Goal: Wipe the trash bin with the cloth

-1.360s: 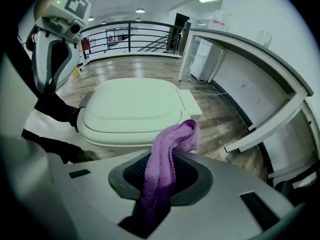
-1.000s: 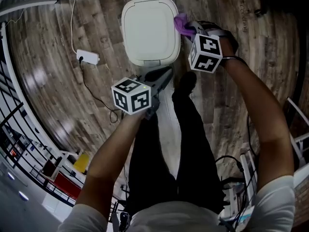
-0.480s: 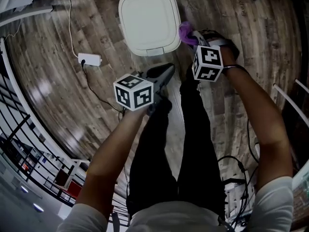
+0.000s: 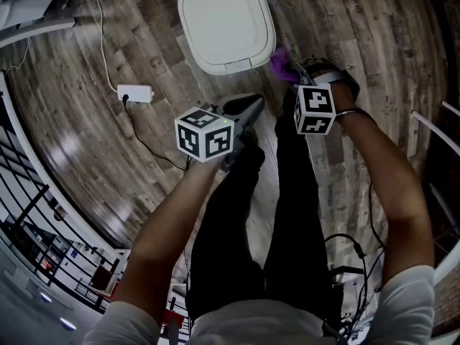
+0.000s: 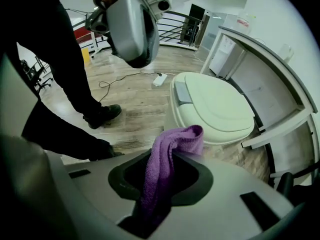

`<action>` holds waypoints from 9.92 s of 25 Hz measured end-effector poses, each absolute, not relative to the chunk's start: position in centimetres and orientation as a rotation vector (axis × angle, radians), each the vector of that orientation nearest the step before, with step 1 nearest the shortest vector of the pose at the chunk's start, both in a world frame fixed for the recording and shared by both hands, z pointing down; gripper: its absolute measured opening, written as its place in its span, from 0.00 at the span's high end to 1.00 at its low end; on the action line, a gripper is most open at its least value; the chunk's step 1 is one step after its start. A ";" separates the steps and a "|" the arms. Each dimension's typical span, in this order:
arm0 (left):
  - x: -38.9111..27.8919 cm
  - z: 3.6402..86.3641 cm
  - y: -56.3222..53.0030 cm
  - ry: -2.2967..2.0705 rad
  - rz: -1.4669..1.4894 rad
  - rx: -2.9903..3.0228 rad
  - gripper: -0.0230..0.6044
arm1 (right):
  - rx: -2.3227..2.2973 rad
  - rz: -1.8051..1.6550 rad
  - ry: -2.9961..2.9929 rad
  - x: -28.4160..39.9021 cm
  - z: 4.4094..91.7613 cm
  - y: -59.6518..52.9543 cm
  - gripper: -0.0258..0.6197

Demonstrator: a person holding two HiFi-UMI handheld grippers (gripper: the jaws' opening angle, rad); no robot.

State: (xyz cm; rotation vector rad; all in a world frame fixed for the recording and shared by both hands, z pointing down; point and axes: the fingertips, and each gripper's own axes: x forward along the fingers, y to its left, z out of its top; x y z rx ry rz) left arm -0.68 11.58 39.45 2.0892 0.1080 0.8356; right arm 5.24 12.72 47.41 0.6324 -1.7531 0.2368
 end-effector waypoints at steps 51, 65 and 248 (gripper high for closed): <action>-18.0 39.1 2.8 -0.250 0.620 2.016 0.94 | 0.955 0.633 -1.838 -14.7 44.2 0.8 0.81; -20.2 35.9 -2.0 -0.397 0.432 2.008 0.94 | 0.619 0.341 -1.746 -9.1 40.5 -6.5 0.82; 25.8 41.9 -22.4 0.723 1.260 2.172 0.95 | 1.665 2.781 -1.377 23.7 55.6 -22.2 0.81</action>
